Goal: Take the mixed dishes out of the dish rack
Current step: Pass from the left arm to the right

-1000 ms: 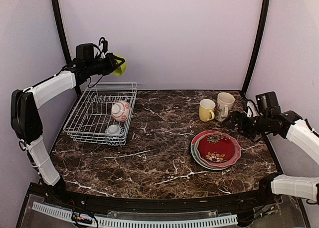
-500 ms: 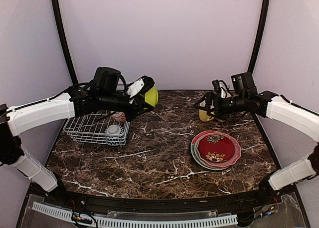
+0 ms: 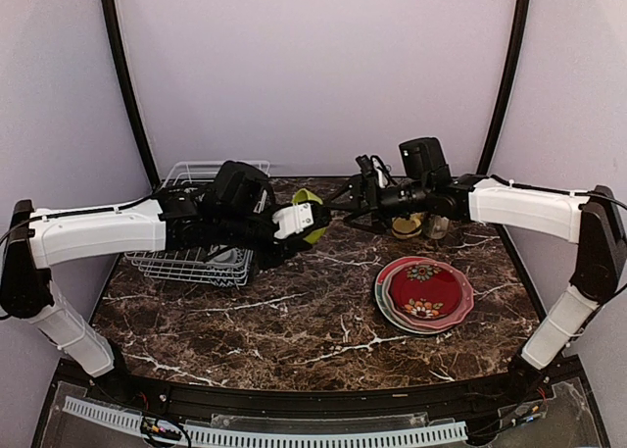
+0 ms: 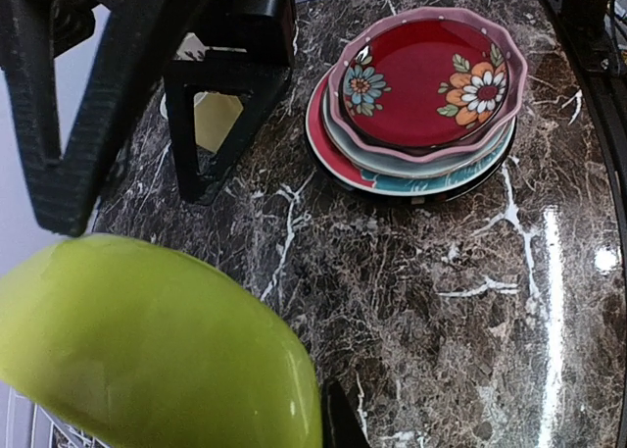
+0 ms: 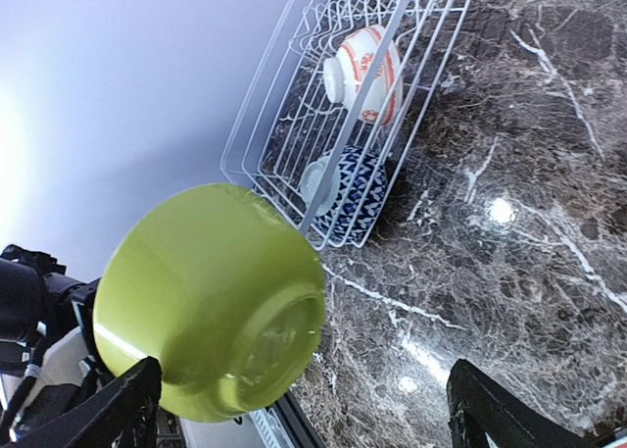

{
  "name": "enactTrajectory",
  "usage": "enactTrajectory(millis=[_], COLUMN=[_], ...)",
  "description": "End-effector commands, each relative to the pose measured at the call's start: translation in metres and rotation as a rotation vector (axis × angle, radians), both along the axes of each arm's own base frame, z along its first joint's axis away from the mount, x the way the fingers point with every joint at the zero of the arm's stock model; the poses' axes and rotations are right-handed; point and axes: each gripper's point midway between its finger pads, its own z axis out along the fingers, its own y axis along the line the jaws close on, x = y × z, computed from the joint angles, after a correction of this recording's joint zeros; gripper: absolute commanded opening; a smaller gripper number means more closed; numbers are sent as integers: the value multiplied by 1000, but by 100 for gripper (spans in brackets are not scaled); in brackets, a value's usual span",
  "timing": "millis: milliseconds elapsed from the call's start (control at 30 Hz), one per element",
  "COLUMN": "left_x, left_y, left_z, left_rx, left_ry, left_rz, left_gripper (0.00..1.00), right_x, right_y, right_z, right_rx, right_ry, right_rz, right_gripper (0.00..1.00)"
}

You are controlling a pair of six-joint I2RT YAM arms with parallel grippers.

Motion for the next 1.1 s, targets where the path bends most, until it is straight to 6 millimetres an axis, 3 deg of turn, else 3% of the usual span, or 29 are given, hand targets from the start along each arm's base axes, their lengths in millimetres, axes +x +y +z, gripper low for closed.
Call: enactTrajectory(millis=[0,233,600,767,867,1067], left_x=[1,6,9,14,17,19], left_y=[-2,-3,-4,-1,1,3], left_z=[-5,-14,-32,-37,-41,-57], left_rx=[34,69,158,193,227,316], left_ry=[-38,-35,-51,-71,-82,-106], left_rz=[-10,11,36,58,72,82], left_gripper=[1,1,1,1,1,1], right_x=[-7,-10,-15,-10,-6,11], right_y=[25,21,42,41,34,19], right_z=[29,38,-1,-14,-30,-59], right_rx=[113,138,-1,-104,-261,-572], right_ry=[-45,-67,2,-6,-17,-56], right_rz=[65,34,47,18,-19,-96], right_gripper=[99,99,98,83,73,63])
